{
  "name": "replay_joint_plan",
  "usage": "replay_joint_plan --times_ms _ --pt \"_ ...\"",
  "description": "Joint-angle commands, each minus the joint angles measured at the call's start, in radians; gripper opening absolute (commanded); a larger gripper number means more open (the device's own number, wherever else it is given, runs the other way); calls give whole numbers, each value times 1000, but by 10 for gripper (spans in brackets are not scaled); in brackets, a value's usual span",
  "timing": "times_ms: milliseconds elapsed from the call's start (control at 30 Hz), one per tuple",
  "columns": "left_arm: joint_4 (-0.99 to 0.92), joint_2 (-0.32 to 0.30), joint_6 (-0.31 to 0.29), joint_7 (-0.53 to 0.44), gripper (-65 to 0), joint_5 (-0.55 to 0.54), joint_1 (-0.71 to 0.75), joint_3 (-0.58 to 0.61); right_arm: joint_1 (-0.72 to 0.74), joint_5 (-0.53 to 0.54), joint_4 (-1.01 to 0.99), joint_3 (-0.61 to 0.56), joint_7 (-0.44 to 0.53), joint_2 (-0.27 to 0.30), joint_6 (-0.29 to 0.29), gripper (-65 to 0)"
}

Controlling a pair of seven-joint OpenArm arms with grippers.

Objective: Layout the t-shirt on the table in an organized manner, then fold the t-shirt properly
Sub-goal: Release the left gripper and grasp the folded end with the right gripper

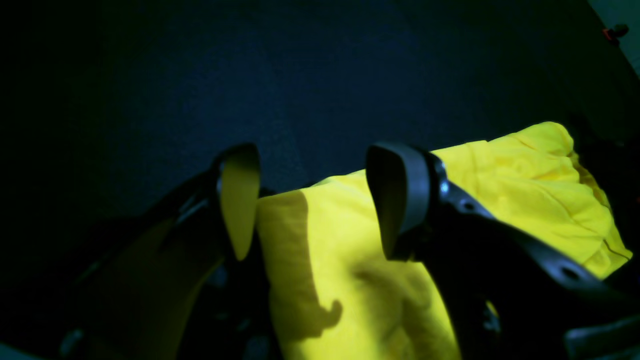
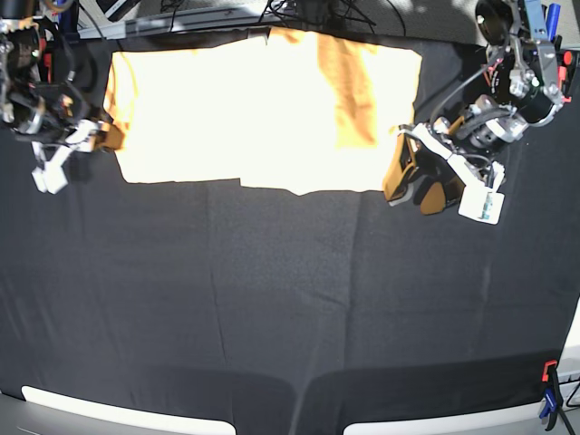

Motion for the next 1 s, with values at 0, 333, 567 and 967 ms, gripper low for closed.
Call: replay_joint_plan --times_ms 0,333,567,967 --pt "20 -6 -7 -26 -302 -19 -5 -3 -3 13 3 -17 -37 8 0 -347" --pt "20 -6 -7 -26 -302 -18 -5 -3 -3 109 3 -54 -80 8 49 -458" --pt "20 -6 -7 -26 -302 -18 -5 -3 -3 120 3 -54 -86 -9 50 -626" --pt "20 -6 -7 -27 -302 44 0 -5 39 117 5 96 -103 -63 62 -650"
